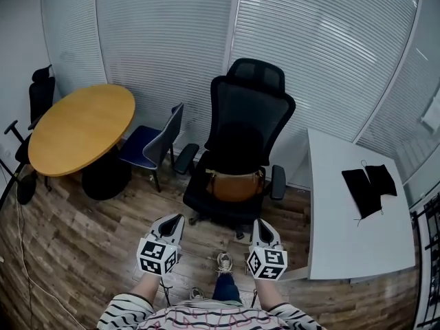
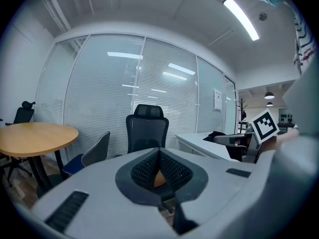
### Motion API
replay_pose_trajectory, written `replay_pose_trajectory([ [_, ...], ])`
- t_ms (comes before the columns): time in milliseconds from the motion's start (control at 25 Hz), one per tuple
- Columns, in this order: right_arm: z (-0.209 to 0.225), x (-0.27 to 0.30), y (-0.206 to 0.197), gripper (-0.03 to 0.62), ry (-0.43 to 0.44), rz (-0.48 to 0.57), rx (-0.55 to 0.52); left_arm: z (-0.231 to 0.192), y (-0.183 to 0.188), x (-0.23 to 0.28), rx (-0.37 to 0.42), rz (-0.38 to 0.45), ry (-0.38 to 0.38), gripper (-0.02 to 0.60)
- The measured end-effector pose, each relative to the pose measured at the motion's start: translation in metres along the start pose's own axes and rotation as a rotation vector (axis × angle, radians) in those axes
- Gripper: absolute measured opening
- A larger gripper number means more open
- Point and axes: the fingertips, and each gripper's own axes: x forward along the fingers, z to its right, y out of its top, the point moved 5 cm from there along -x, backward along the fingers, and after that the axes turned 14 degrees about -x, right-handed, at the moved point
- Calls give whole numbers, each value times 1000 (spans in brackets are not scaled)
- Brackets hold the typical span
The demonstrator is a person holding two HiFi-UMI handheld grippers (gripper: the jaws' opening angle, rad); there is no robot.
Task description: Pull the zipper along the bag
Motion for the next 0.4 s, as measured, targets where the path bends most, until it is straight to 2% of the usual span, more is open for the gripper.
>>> replay_pose_trajectory([
  [400, -2, -2, 3, 29, 1, -2, -25, -1, 2, -5, 34, 15, 27, 28],
])
